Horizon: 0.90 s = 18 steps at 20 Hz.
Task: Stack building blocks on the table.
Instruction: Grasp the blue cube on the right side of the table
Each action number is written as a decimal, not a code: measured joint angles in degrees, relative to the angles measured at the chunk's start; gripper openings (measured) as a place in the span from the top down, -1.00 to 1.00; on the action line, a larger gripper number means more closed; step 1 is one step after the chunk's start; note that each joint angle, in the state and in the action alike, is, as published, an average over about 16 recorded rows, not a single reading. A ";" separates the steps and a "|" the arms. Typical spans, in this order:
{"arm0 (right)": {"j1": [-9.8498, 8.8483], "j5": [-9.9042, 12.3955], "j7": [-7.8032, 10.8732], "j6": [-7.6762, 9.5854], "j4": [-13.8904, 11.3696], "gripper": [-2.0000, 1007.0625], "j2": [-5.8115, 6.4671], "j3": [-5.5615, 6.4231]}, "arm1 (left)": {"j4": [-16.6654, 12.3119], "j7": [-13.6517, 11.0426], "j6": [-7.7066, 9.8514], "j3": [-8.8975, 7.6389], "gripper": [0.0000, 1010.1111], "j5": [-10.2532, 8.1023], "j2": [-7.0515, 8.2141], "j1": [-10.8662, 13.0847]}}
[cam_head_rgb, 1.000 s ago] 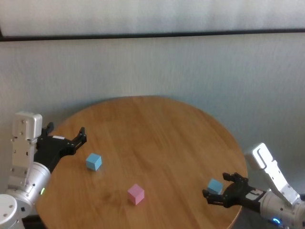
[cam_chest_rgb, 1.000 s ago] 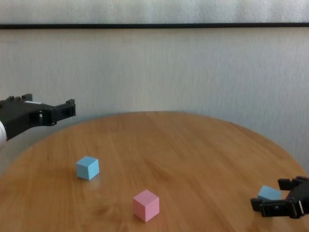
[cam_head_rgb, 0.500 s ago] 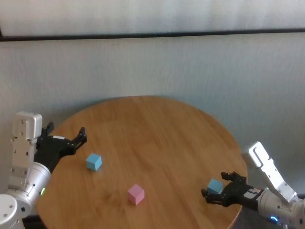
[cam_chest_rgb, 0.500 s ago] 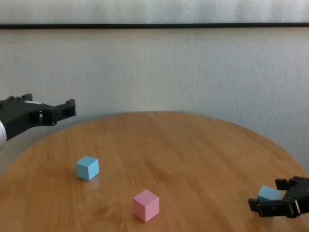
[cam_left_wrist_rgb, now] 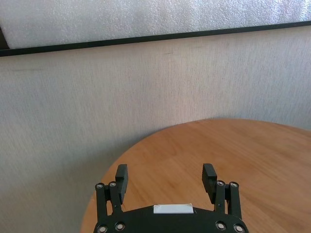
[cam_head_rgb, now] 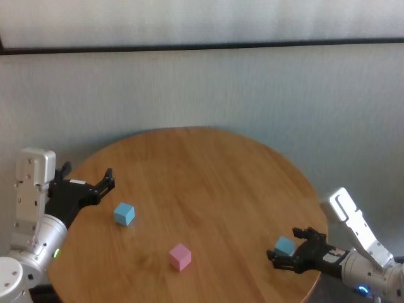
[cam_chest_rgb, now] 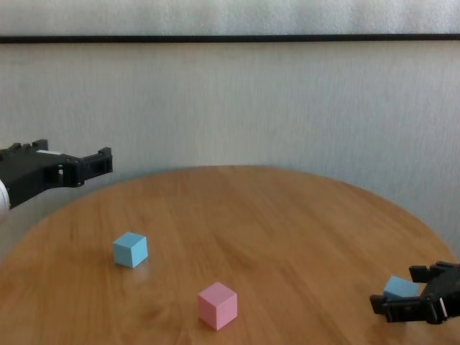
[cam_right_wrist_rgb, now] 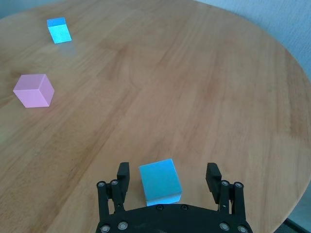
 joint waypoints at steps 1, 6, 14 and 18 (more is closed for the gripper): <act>-0.02 0.02 0.00 -0.01 -0.02 -0.87 0.01 0.00 | 0.00 0.00 0.00 0.00 -0.98 0.00 0.00 0.00; -0.09 0.11 -0.02 -0.06 -0.13 -0.67 0.07 0.00 | 0.00 0.00 0.00 0.00 -0.98 0.00 0.00 0.00; -0.17 0.20 -0.05 -0.12 -0.24 -0.15 0.14 0.01 | 0.00 0.00 0.00 0.00 -0.98 0.00 0.00 0.00; -0.20 0.19 -0.01 -0.15 -0.38 0.06 0.13 0.06 | 0.00 0.00 0.00 0.00 -0.98 0.00 0.00 0.00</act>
